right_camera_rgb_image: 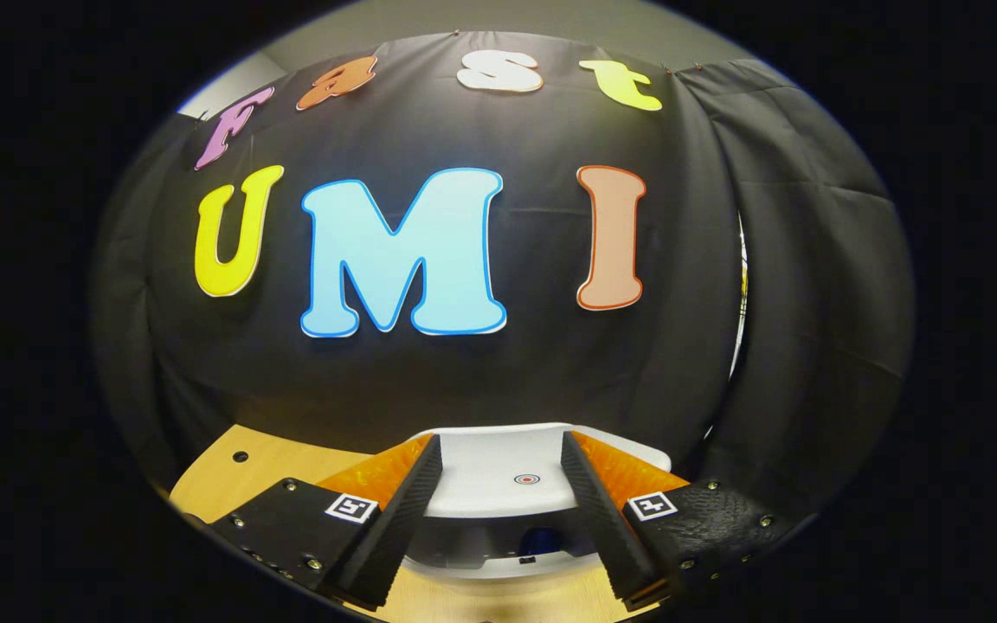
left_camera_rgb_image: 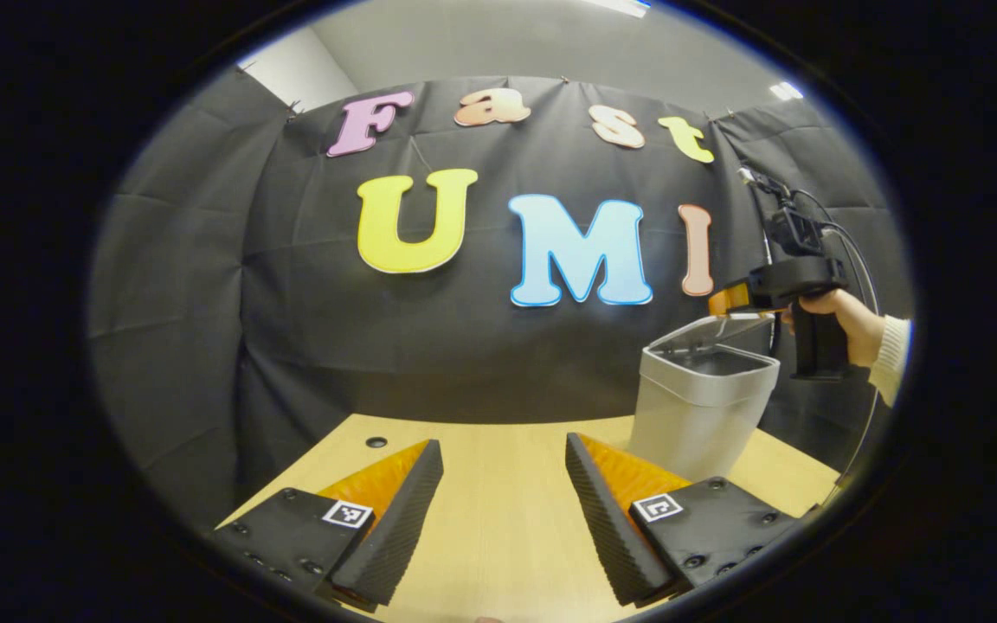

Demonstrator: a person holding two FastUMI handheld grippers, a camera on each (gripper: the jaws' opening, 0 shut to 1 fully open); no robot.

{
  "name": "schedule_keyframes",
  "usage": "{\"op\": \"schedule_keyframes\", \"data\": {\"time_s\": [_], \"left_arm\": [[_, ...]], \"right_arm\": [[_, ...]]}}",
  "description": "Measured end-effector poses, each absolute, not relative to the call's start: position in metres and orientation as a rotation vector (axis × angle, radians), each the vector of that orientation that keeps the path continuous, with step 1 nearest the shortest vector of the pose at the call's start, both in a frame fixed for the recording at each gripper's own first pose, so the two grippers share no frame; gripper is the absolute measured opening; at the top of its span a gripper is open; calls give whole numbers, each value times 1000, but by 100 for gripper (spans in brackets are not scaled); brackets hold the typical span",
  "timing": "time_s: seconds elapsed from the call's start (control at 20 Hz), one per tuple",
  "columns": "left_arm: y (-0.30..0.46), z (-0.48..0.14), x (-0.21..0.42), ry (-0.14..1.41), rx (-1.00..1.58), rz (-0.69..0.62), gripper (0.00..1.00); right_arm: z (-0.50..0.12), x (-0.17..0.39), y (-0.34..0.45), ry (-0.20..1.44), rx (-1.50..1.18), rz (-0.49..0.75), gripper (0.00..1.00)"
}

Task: Press the lid of the desktop garbage bin to open it, pick up the crumpled paper on the desktop and throw it into the bin, then pick up the pop can on the desktop and drop it into the bin, and finally close the garbage bin lid.

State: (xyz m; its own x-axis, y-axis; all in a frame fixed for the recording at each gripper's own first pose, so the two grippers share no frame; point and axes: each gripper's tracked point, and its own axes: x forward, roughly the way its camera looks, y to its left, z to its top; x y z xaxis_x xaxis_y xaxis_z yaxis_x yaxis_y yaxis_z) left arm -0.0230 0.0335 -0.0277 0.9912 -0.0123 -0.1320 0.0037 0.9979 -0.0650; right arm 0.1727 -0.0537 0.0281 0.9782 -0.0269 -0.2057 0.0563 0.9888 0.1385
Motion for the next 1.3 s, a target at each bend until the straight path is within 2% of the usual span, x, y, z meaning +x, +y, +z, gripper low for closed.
{"op": "schedule_keyframes", "data": {"time_s": [0.55,0.6,0.7,1.05,1.2,1.3], "left_arm": [[26,-30,-12,143,-48,-20,94],[26,-30,-11,144,-44,-20,97],[27,-30,-11,144,-40,-19,94],[33,-34,-13,158,-40,7,94],[29,-34,-14,158,-38,8,97],[26,-34,-14,158,-36,7,93]], "right_arm": [[-11,186,-58,221,169,-54,90],[-17,186,-57,224,172,-53,90],[-27,186,-56,230,171,-47,90],[-31,185,-56,151,153,-40,92],[-32,185,-56,123,149,-32,92],[-32,185,-56,100,158,-28,92]]}}
